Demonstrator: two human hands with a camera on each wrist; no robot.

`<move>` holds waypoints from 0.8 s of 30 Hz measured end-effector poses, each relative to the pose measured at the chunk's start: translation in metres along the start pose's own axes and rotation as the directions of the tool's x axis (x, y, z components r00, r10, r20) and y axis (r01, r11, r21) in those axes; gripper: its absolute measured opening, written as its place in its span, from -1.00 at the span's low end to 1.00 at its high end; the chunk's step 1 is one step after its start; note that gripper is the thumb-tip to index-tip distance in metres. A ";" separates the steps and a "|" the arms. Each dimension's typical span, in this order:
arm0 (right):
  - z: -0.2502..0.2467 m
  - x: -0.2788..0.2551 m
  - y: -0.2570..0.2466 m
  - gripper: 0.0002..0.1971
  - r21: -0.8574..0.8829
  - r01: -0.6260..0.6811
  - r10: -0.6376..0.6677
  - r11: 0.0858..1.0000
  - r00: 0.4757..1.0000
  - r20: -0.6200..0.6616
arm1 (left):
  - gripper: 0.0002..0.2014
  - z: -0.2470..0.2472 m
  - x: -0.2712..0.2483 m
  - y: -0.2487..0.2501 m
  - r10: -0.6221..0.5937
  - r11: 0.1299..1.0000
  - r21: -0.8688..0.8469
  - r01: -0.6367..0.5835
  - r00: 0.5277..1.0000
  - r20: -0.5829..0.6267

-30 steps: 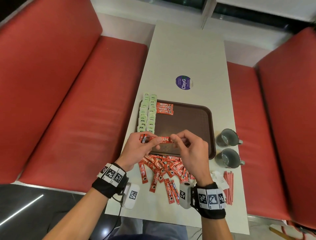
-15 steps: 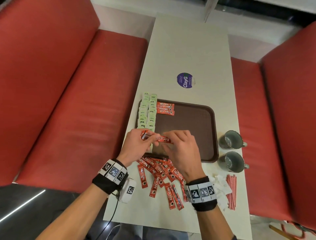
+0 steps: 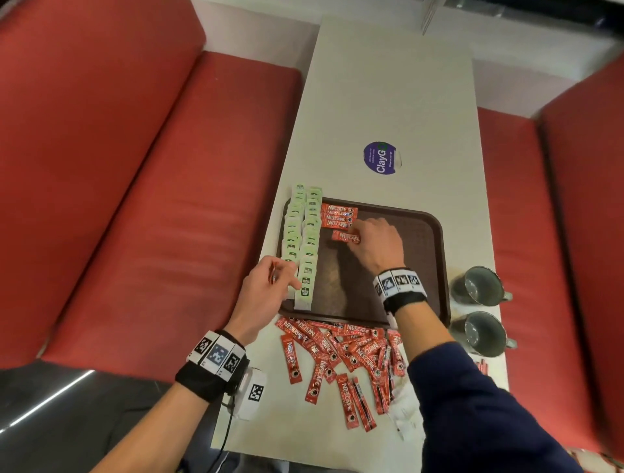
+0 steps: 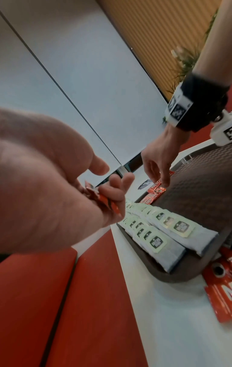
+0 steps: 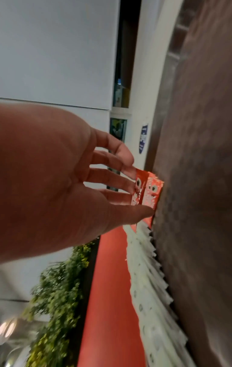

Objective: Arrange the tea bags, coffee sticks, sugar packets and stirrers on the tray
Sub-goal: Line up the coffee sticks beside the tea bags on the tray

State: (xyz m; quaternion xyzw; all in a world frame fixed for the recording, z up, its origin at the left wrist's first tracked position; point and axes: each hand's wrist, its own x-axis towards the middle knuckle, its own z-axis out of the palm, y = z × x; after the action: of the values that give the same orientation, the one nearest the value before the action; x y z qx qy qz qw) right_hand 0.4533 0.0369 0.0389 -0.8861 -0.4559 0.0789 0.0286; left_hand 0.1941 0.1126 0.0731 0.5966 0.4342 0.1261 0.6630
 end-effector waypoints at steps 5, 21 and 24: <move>0.020 0.039 -0.010 -0.75 -0.073 -0.017 0.019 0.997 0.999 0.034 | -0.81 -0.009 -0.001 -0.012 -0.038 0.999 0.007 0.038 0.999 -0.007; 0.032 0.065 -0.019 -0.66 -0.065 -0.054 0.057 0.996 0.998 0.036 | -0.78 -0.010 -0.003 -0.014 -0.089 0.995 -0.042 0.092 0.993 0.072; 0.031 0.065 -0.020 -0.63 -0.053 -0.058 0.059 0.997 0.998 0.027 | -0.75 -0.009 -0.004 -0.010 -0.106 0.991 -0.078 0.113 0.990 0.094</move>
State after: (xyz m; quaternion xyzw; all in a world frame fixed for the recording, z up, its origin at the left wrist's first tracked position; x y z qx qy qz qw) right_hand 0.4696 0.1007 0.0029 -0.8983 -0.4320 0.0803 -0.0034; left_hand 0.1813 0.1134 0.0670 0.5490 0.4307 0.0805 0.7118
